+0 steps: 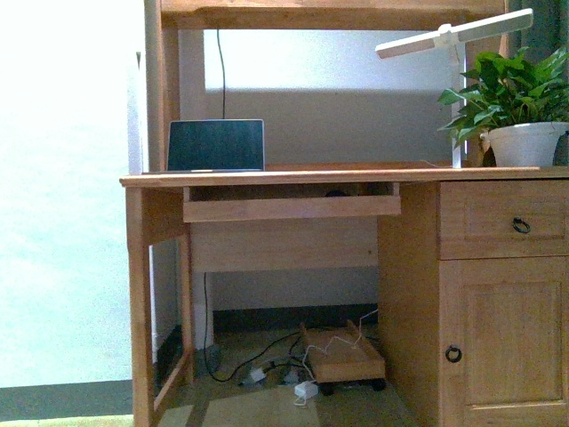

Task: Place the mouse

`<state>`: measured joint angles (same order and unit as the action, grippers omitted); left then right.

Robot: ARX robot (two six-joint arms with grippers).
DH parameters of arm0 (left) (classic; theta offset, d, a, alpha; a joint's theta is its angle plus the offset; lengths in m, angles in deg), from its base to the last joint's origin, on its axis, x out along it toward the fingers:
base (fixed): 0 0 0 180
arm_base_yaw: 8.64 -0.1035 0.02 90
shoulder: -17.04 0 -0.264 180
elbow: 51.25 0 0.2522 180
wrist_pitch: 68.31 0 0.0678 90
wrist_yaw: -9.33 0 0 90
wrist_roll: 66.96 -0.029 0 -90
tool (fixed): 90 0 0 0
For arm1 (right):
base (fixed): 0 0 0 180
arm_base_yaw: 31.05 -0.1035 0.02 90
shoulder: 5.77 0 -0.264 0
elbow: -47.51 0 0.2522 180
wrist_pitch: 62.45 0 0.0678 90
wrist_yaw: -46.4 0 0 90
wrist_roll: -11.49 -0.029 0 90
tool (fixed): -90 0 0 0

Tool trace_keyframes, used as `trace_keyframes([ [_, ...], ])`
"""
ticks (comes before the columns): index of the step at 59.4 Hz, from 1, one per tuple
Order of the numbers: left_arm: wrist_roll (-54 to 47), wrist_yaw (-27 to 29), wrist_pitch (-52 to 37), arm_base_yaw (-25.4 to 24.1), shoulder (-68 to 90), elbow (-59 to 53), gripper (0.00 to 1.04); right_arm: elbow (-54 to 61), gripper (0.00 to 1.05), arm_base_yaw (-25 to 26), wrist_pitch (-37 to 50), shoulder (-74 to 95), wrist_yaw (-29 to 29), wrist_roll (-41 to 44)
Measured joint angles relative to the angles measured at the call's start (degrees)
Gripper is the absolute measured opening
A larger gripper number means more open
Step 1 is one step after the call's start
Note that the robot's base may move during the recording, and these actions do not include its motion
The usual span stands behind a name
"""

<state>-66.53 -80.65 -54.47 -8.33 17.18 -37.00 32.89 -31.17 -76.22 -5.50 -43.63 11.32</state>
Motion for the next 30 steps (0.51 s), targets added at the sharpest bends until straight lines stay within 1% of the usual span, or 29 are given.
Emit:
trace_keyframes([
  [30, 0.0, 0.0, 0.0, 0.0, 0.0, 0.0, 0.97, 0.0, 0.97, 0.0, 0.0, 0.0, 0.0, 0.0],
])
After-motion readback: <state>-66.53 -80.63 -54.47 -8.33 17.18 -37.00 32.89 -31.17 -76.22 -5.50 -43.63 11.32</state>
